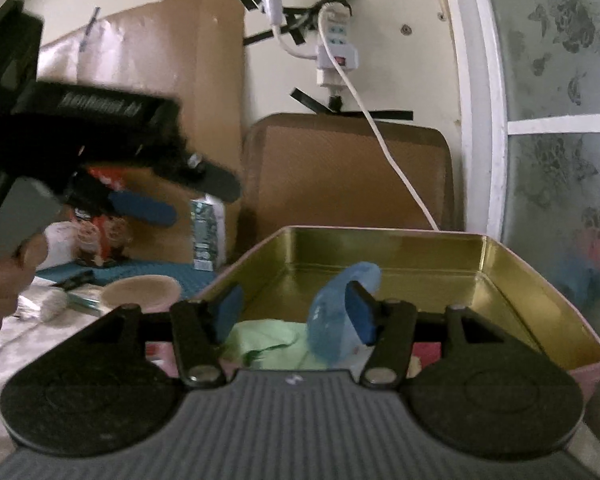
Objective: Organize soft objects
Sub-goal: 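Lower the blue case into the pink tin and open the left gripper, then move the right gripper to the black-and-green correction tape roller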
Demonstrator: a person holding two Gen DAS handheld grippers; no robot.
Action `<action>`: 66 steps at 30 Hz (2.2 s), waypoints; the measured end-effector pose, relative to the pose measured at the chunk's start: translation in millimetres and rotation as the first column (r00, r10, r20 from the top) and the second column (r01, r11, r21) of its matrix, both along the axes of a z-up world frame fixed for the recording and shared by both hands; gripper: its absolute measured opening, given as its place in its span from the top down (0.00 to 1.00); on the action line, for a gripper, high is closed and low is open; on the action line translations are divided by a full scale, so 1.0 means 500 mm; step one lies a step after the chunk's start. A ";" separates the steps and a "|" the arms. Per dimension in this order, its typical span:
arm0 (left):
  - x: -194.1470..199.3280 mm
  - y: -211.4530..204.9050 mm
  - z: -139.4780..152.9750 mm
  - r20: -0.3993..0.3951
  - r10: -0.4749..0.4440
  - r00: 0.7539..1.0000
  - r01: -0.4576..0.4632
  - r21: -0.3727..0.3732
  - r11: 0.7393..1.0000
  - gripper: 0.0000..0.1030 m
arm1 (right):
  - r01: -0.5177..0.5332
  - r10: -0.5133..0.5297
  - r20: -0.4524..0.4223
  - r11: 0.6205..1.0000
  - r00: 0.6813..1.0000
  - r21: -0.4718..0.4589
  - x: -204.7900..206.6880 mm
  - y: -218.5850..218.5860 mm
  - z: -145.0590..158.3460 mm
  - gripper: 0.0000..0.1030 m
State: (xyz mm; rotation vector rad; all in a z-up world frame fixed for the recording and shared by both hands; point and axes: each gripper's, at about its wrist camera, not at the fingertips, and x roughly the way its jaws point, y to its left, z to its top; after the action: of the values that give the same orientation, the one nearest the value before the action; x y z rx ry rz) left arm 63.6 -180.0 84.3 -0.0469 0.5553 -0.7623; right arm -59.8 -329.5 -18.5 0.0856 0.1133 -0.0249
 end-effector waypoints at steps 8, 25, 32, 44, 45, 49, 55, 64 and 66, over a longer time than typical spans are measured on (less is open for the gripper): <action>-0.046 0.136 -0.048 -0.017 0.118 0.993 -0.116 0.081 0.990 0.12 | -0.052 0.052 0.001 0.998 0.999 0.024 -0.030 0.080 0.001 0.42; -0.059 0.347 -0.130 0.006 0.349 0.937 -0.344 0.189 0.920 0.10 | -0.219 0.218 -0.118 0.976 0.969 0.012 -0.009 0.266 -0.022 0.40; -0.054 0.404 -0.161 -0.014 0.400 0.917 -0.390 0.193 0.901 0.10 | -0.248 0.241 -0.154 0.968 0.958 -0.029 0.003 0.314 -0.026 0.40; -0.055 0.462 -0.170 0.031 0.446 0.895 -0.443 0.183 0.877 0.07 | -0.319 0.297 -0.221 0.945 0.929 -0.069 0.026 0.377 -0.041 0.38; -0.056 0.464 -0.170 0.042 0.450 0.892 -0.449 0.186 0.874 0.07 | -0.324 0.300 -0.232 0.944 0.925 -0.071 0.030 0.380 -0.042 0.38; -0.052 0.475 -0.171 0.023 0.448 0.894 -0.446 0.155 0.882 0.06 | -0.330 0.304 -0.286 0.943 0.909 -0.048 0.047 0.384 -0.050 0.27; -0.051 0.502 -0.174 -0.032 0.439 0.898 -0.437 0.063 0.897 0.04 | -0.335 0.329 -0.333 0.941 0.884 0.041 0.070 0.371 -0.056 0.24; -0.050 0.516 -0.175 -0.054 0.435 0.899 -0.435 0.006 0.900 0.04 | -0.333 0.344 -0.274 0.939 0.898 0.086 0.133 0.364 -0.009 0.45; -0.050 0.515 -0.174 -0.050 0.433 0.900 -0.433 0.002 0.901 0.04 | -0.337 0.356 -0.262 0.934 0.897 0.117 0.173 0.362 0.014 0.50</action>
State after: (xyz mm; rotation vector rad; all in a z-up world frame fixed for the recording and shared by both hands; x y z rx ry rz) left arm 38.4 77.7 -2.9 -0.1923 0.5624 -0.3276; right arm 26.6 -148.5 -11.6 0.1302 0.4122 0.3266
